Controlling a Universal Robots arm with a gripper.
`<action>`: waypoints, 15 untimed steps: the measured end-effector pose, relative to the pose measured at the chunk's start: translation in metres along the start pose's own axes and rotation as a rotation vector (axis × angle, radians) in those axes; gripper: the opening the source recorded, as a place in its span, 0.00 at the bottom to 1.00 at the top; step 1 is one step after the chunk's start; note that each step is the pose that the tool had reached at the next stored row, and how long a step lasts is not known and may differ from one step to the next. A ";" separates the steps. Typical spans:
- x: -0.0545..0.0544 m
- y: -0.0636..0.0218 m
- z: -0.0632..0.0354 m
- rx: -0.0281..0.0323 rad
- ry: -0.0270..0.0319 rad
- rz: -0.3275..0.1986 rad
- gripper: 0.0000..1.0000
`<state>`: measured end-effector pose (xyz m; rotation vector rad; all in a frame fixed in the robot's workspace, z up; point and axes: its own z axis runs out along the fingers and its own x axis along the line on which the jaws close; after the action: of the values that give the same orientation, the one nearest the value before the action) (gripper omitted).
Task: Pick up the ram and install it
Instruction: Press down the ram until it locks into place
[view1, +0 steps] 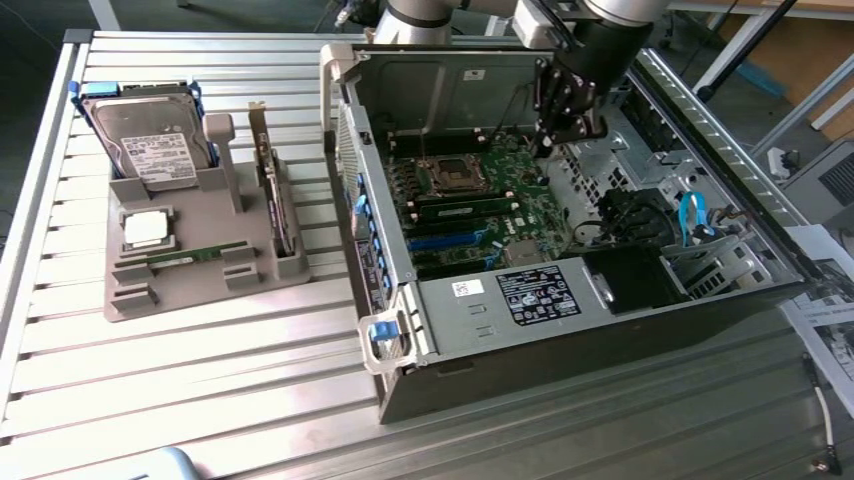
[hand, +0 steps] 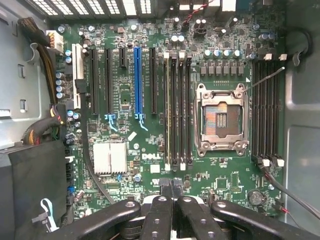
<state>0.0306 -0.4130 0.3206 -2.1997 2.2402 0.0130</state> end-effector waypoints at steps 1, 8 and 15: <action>0.000 0.0000 0.0010 0.0001 -0.0001 0.000 0.11; 0.001 -0.0001 0.0091 0.0013 -0.0001 0.000 0.11; 0.001 -0.0001 0.0177 0.0013 -0.0001 0.000 0.11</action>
<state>0.0306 -0.4137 0.3028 -2.1990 2.2394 0.0117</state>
